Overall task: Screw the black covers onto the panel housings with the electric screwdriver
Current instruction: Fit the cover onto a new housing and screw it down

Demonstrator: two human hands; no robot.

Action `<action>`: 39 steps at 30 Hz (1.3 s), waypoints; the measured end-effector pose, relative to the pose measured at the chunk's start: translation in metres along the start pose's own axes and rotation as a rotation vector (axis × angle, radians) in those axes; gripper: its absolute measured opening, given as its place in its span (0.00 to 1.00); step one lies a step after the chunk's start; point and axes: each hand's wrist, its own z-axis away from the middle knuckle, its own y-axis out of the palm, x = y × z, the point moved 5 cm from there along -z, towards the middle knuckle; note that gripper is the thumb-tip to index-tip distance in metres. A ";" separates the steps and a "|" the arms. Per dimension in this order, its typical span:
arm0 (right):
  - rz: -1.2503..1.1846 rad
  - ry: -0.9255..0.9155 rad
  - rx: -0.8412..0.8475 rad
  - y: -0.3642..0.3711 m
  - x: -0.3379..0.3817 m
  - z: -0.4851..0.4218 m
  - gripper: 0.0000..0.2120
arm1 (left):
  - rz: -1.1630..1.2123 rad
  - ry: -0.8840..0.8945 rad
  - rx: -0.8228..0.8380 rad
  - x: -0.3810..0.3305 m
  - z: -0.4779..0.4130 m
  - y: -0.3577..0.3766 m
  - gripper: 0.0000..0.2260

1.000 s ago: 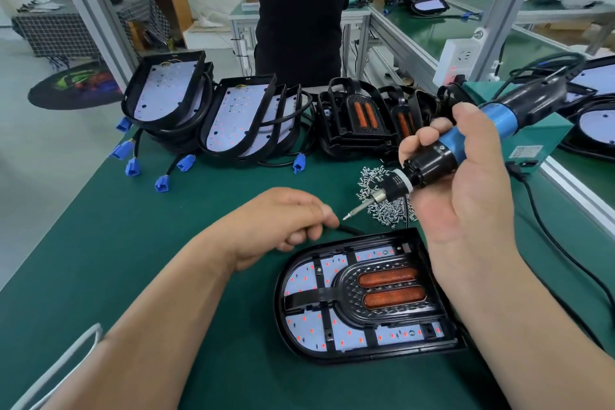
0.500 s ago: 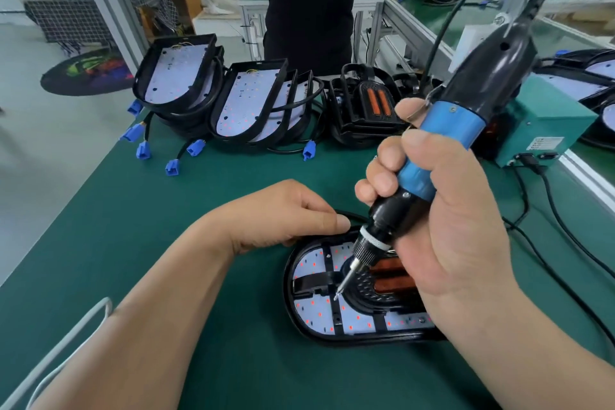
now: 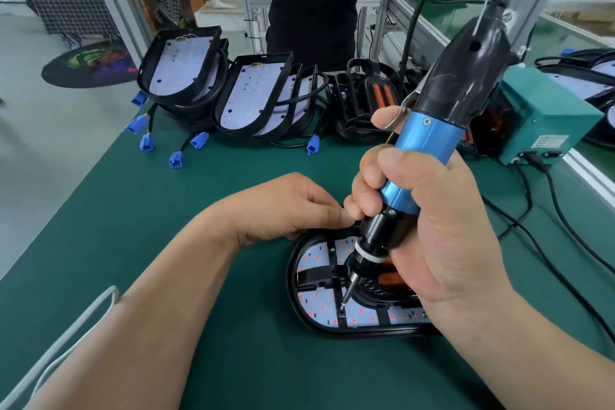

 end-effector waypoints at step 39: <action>-0.042 0.085 0.474 0.023 -0.008 0.006 0.18 | -0.111 0.014 0.021 -0.005 0.002 0.001 0.24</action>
